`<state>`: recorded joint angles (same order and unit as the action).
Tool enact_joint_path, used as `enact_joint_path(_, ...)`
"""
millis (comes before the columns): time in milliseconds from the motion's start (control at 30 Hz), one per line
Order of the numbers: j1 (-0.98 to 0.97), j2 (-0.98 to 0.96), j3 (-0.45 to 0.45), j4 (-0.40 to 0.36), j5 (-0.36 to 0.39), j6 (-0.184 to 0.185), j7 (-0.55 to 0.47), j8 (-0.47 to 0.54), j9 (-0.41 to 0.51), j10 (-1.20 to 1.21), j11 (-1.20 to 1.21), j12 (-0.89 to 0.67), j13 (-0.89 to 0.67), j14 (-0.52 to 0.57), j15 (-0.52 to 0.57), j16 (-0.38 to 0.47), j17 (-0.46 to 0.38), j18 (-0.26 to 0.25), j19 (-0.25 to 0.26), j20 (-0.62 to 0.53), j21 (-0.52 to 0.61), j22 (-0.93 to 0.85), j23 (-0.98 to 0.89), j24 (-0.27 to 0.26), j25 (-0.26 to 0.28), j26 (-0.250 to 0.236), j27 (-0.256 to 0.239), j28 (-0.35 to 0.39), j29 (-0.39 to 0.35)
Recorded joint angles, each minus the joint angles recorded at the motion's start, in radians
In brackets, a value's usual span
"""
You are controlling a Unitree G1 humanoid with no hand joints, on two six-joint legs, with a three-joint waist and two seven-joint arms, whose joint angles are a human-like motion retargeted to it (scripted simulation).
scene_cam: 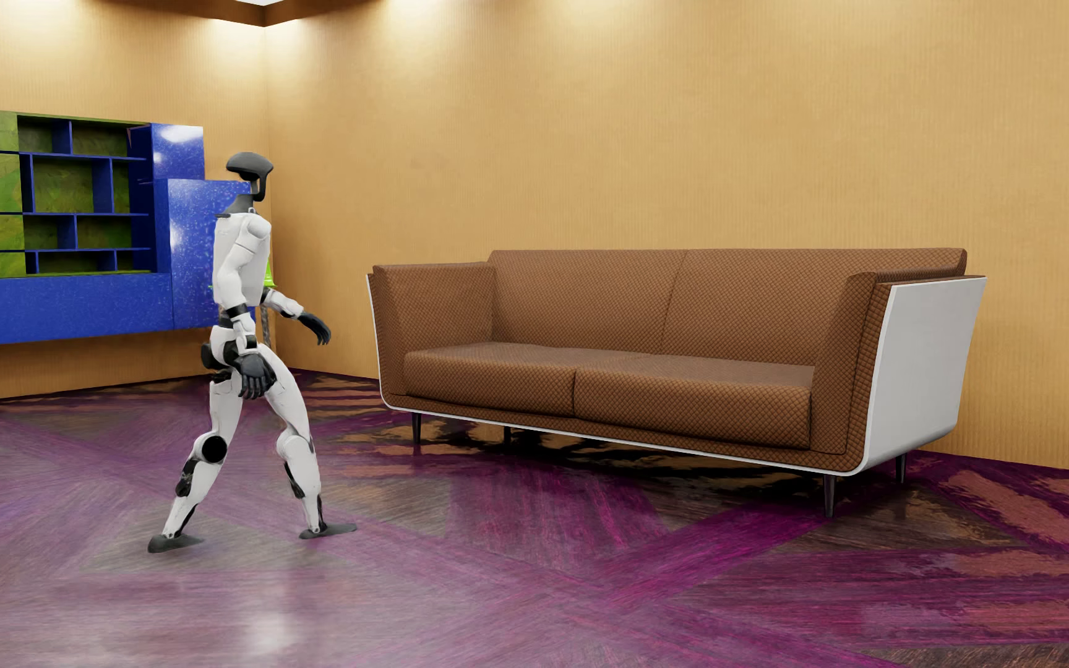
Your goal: Approach the sofa
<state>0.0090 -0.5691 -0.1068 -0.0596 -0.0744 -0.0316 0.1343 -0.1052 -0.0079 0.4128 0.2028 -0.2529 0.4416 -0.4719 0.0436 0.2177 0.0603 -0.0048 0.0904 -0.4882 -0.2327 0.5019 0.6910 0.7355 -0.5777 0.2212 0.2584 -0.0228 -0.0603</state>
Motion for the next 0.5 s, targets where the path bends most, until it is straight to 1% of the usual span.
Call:
enact_joint_path(33,0.025,0.005,-0.005,0.032,0.022,0.011,-0.020,-0.021,0.006,0.038,0.067,-0.017,-0.010,0.020,0.030,0.017,0.018,-0.022,-0.135,-0.037,0.015,0.013,0.048,-0.025,-0.024,-0.003,0.018,0.013,0.038)
enact_joint_path(67,0.028,0.011,-0.010,0.063,0.037,0.026,-0.029,-0.034,0.016,0.121,0.152,-0.012,-0.025,0.073,-0.043,0.013,0.020,-0.046,-0.165,-0.050,0.032,0.046,0.099,-0.058,-0.059,0.014,0.043,0.042,0.074)
enact_joint_path(100,0.003,0.018,-0.013,0.087,0.045,0.040,-0.037,-0.040,0.027,0.235,0.234,0.003,-0.044,0.184,-0.118,-0.011,0.015,-0.055,-0.168,-0.050,0.046,0.102,0.136,-0.097,-0.097,0.050,0.065,0.074,0.105)
enact_joint_path(133,-0.047,0.038,-0.014,0.105,0.047,0.049,-0.060,-0.056,0.035,0.368,0.282,0.011,-0.059,0.318,-0.176,-0.038,0.012,-0.092,-0.168,-0.058,0.053,0.173,0.150,-0.130,-0.128,0.093,0.077,0.089,0.135)
enact_joint_path(167,-0.119,0.072,-0.014,0.127,0.047,0.057,-0.087,-0.079,0.041,0.523,0.292,0.004,-0.070,0.418,-0.215,-0.055,0.012,-0.139,-0.172,-0.099,0.053,0.248,0.138,-0.138,-0.144,0.130,0.062,0.066,0.156)
enact_joint_path(200,-0.197,0.114,-0.013,0.171,0.053,0.066,-0.097,-0.108,0.047,0.672,0.286,-0.011,-0.077,0.462,-0.246,-0.054,0.014,-0.182,-0.178,-0.174,0.034,0.317,0.109,-0.119,-0.137,0.147,0.032,-0.006,0.157)
enact_joint_path(233,-0.271,0.162,-0.009,0.237,0.068,0.079,-0.087,-0.132,0.055,0.793,0.273,-0.015,-0.091,0.446,-0.272,-0.042,0.008,-0.173,-0.183,-0.246,0.018,0.366,0.083,-0.092,-0.132,0.139,0.006,-0.084,0.128)
enact_joint_path(267,-0.339,0.203,0.002,0.298,0.085,0.094,-0.067,-0.142,0.062,0.871,0.263,0.005,-0.123,0.415,-0.296,-0.027,-0.006,-0.134,-0.185,-0.268,-0.005,0.384,0.069,-0.093,-0.118,0.133,-0.006,-0.114,0.073)
enact_joint_path(300,-0.403,0.234,0.019,0.343,0.101,0.109,-0.040,-0.139,0.067,0.907,0.260,0.047,-0.167,0.402,-0.318,-0.010,-0.033,-0.095,-0.182,-0.250,-0.015,0.383,0.070,-0.117,-0.115,0.134,-0.011,-0.101,0.013)
enact_joint_path(333,-0.458,0.261,0.040,0.369,0.116,0.120,-0.006,-0.126,0.069,0.895,0.254,0.109,-0.219,0.384,-0.335,0.006,-0.068,-0.052,-0.180,-0.201,-0.007,0.370,0.085,-0.161,-0.134,0.137,-0.002,-0.058,-0.027)
enact_joint_path(367,-0.508,0.282,0.063,0.365,0.128,0.128,0.023,-0.107,0.071,0.849,0.253,0.172,-0.274,0.360,-0.353,0.028,-0.099,-0.010,-0.177,-0.157,0.000,0.351,0.100,-0.197,-0.146,0.134,0.008,-0.015,-0.039)
enact_joint_path(400,-0.554,0.299,0.086,0.337,0.136,0.133,0.043,-0.088,0.070,0.774,0.258,0.235,-0.331,0.340,-0.374,0.057,-0.126,0.010,-0.175,-0.122,0.014,0.327,0.103,-0.217,-0.155,0.124,0.018,0.016,-0.028)
enact_joint_path(467,-0.622,0.329,0.123,0.254,0.156,0.137,0.044,-0.049,0.066,0.546,0.270,0.352,-0.418,0.343,-0.423,0.123,-0.167,0.014,-0.173,-0.064,0.022,0.286,0.098,-0.225,-0.158,0.126,-0.028,0.054,-0.014)
enact_joint_path(500,-0.629,0.349,0.136,0.214,0.164,0.138,0.048,-0.033,0.060,0.374,0.263,0.402,-0.454,0.365,-0.446,0.141,-0.182,0.009,-0.173,-0.030,0.033,0.279,0.079,-0.230,-0.160,0.133,-0.056,0.066,-0.015)
